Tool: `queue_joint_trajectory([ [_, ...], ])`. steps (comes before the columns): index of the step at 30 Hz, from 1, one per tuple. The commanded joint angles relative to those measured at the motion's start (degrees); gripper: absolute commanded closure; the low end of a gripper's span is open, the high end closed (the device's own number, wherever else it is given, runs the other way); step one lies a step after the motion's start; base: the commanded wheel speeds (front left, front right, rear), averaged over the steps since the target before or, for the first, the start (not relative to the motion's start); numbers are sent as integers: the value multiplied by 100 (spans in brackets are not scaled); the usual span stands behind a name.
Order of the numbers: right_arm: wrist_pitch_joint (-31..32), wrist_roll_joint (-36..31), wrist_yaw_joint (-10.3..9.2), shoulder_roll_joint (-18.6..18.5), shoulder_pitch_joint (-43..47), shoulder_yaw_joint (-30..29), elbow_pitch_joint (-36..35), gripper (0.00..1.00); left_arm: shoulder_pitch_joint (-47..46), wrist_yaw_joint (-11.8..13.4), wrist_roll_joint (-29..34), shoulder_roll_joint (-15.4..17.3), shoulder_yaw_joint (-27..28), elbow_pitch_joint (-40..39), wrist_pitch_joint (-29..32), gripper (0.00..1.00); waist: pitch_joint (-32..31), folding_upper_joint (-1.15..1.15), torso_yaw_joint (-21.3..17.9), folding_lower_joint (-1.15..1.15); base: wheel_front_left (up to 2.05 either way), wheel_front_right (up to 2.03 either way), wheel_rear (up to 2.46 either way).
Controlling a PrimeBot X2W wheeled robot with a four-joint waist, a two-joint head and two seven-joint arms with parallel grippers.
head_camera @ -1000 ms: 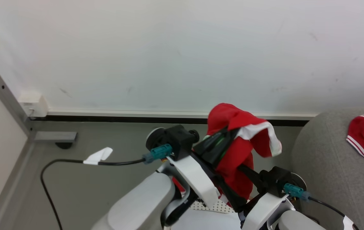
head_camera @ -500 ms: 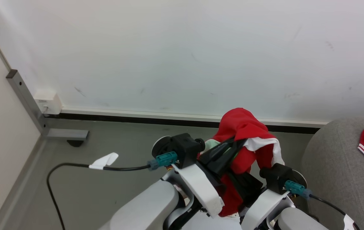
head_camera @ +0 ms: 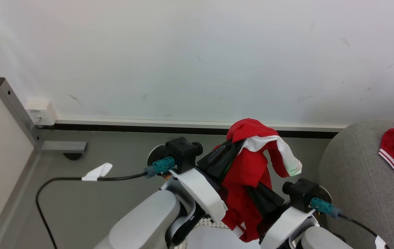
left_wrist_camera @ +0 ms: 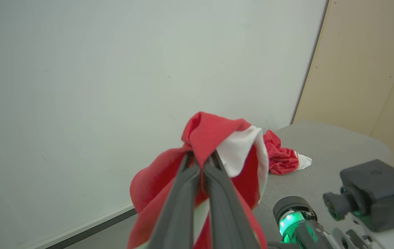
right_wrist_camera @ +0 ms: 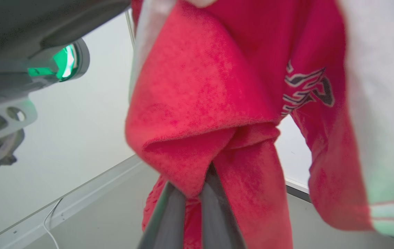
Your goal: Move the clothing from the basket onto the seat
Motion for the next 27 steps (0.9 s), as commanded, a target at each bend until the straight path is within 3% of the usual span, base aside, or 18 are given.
queue_joint_trajectory([
  [1, 1, -48, -13, -43, 43, -37, -41, 100, -14, 3, -31, 32, 11, 21, -58, 100, 4, 0, -10, 0, 0, 0, 0],
  [4, 1, -52, -13, -64, 63, -88, -98, 100, -17, 6, -24, 10, -8, 64, -63, 100, 19, 0, -37, 0, 0, 0, 0],
  [5, 1, -57, -13, -68, 65, -115, -123, 100, -21, 7, -23, 6, -12, 72, -65, 92, 25, 0, -47, 0, 0, 0, 0],
  [6, 1, -70, -13, -74, 67, -147, -154, 100, -25, 8, -21, 6, -16, 82, -72, 77, 33, 0, -58, 0, 0, 0, 0],
  [7, 1, -80, -13, -81, 74, -181, -186, 100, -23, 5, -29, 4, -23, 99, -69, 52, 40, 0, -70, 0, 0, 0, 0],
  [8, 1, -77, -13, -88, 89, -210, -213, 100, -19, 3, -41, 6, -27, 116, -67, 6, 46, 0, -86, 0, 0, 0, 0],
  [9, 1, -82, -13, -95, 103, -232, -242, 100, -14, 0, -46, 10, -35, 126, -65, 0, 53, 0, -106, 0, 0, 0, 0],
  [17, 1, -158, -13, -215, 238, -600, -483, 100, 20, -14, -21, 44, -113, 68, -68, 0, 126, 0, -424, 0, 0, 0, 0],
  [27, 1, -419, -13, -485, 359, -1327, -771, 100, 120, -5, 133, 165, -107, -161, -174, 0, 320, 0, -1207, 0, 0, 0, 0],
])
